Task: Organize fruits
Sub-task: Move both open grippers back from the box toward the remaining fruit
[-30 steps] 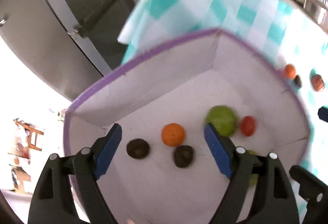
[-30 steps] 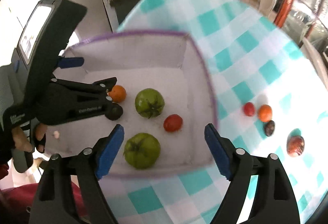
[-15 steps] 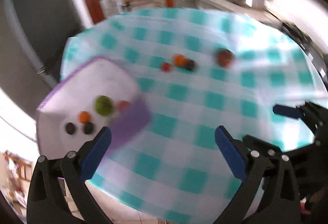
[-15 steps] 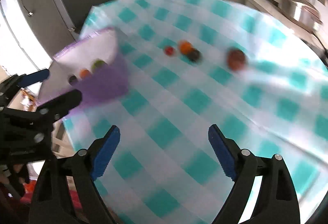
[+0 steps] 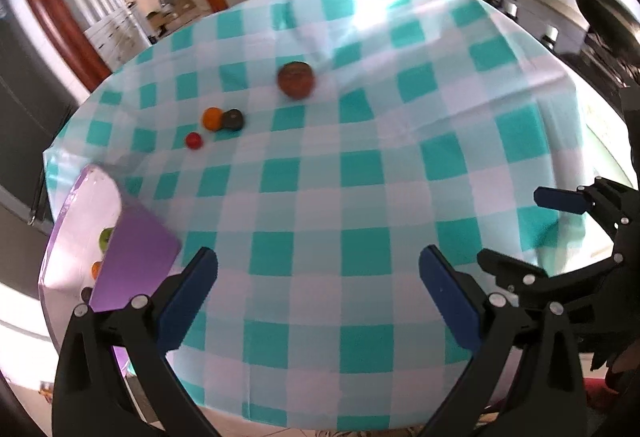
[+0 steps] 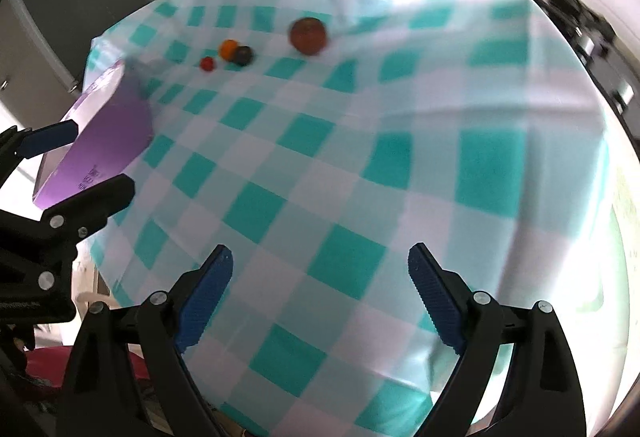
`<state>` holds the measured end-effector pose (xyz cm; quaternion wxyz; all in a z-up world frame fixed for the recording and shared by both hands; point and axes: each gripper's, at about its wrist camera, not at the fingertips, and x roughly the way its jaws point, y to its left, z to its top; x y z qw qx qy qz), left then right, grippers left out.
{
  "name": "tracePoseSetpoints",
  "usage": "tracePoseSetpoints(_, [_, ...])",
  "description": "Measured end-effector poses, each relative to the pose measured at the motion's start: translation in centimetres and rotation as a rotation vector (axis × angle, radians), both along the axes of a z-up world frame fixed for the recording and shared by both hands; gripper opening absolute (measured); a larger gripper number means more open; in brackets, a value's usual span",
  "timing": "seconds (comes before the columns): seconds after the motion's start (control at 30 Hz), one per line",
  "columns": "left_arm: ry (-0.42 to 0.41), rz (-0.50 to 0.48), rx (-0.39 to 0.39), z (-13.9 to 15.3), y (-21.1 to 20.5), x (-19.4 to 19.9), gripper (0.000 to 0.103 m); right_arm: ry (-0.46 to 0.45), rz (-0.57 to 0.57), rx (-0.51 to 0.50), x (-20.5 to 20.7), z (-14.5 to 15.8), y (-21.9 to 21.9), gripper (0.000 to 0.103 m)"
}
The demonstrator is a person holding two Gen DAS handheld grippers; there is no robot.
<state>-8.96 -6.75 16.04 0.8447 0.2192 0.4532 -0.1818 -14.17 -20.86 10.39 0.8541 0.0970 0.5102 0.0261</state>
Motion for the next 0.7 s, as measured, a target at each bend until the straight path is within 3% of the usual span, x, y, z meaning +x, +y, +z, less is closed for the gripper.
tracePoseSetpoints(0.17, [0.047, -0.008, 0.014, -1.6, 0.0, 0.7, 0.101, 0.039, -0.035, 0.005, 0.3, -1.6, -0.8, 0.087])
tracePoseSetpoints(0.4, [0.142, 0.062, -0.023, -4.0, 2.4, 5.3, 0.101, 0.096, 0.0, -0.014, 4.3, -3.6, 1.0, 0.087])
tracePoseSetpoints(0.7, [0.188, 0.196, -0.109, -5.4, 6.6, 18.0, 0.101, 0.132, -0.063, -0.014, 15.7, -4.8, 2.2, 0.087])
